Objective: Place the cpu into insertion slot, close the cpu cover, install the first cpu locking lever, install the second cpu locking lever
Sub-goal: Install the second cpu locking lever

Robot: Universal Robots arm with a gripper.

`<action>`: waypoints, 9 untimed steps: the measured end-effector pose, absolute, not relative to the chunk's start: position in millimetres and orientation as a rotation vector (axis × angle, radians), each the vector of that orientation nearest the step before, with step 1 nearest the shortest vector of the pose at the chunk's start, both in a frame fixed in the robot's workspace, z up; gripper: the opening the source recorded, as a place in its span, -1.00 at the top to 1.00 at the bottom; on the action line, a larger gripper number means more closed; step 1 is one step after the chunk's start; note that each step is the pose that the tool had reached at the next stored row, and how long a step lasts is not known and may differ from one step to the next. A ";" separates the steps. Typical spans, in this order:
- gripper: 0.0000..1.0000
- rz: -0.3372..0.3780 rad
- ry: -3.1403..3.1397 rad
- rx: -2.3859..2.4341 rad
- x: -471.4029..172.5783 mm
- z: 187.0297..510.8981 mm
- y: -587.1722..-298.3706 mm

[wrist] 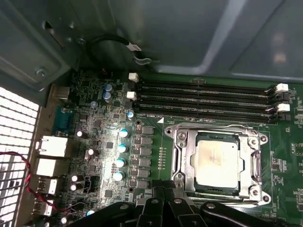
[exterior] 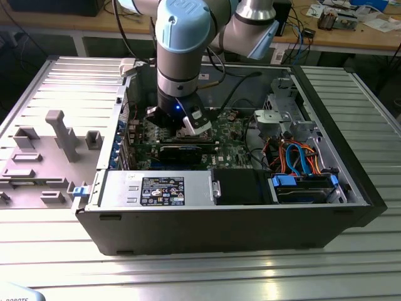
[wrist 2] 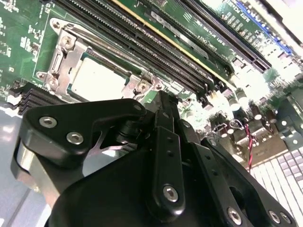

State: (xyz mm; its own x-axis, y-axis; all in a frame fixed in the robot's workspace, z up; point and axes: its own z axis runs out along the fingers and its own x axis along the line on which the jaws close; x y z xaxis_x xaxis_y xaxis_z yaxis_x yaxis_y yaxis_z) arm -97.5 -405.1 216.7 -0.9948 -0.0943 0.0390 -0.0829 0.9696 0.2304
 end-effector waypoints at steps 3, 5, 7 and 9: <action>0.79 -0.356 -3.068 0.138 -98.2 222.7 -405.1; 0.79 -0.356 -3.068 0.138 -98.4 224.2 -405.0; 0.79 -0.356 -3.068 0.138 -98.4 224.3 -405.0; 0.79 -0.356 -3.068 0.138 -98.4 225.9 -405.0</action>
